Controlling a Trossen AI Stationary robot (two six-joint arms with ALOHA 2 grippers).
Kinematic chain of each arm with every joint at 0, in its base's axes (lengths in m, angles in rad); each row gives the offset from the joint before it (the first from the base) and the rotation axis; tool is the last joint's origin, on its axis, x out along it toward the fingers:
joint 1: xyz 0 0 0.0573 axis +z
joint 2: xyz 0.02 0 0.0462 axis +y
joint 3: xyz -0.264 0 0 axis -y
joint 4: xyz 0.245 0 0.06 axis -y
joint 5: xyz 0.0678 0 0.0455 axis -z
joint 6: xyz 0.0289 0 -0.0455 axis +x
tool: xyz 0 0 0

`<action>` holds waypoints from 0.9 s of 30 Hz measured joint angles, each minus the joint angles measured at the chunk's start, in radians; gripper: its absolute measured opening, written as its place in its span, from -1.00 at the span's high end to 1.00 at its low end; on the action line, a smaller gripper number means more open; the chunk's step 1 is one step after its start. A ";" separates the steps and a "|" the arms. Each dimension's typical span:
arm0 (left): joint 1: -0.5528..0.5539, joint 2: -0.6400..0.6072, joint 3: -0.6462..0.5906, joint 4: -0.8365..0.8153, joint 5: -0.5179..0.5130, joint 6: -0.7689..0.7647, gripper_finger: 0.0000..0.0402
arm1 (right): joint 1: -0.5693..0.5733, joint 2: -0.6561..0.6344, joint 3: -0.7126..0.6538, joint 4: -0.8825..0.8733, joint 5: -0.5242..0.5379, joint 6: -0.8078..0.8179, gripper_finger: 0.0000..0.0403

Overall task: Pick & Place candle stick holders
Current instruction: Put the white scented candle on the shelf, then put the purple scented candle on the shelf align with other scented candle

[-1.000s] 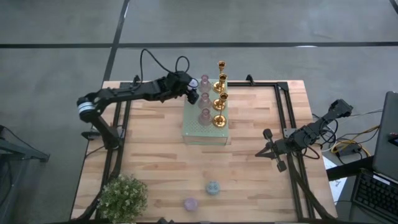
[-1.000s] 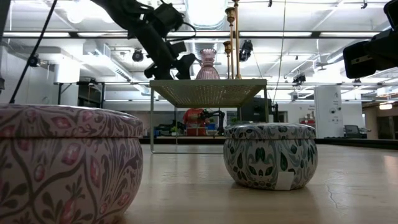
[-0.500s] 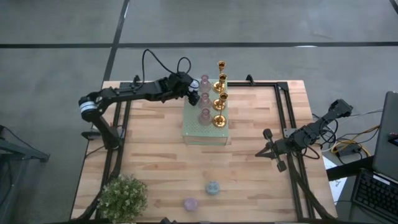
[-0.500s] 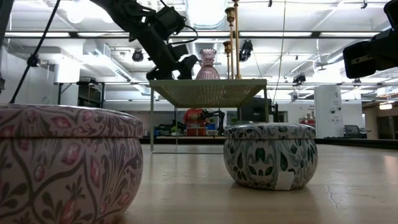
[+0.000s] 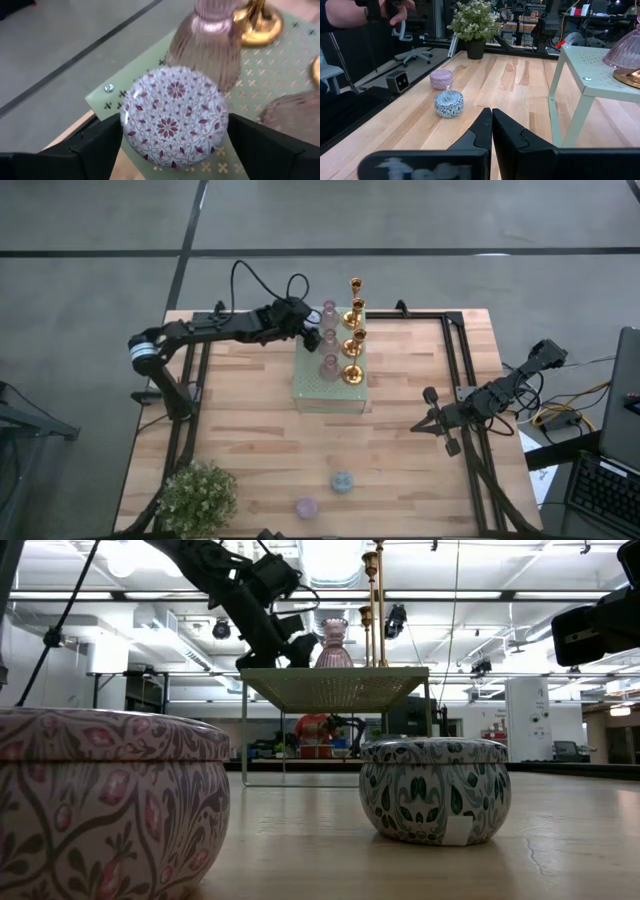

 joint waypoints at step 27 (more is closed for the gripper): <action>-0.303 -0.306 -0.015 -0.335 0.080 0.048 -0.78 | 0.000 0.000 0.000 0.000 0.000 0.000 0.96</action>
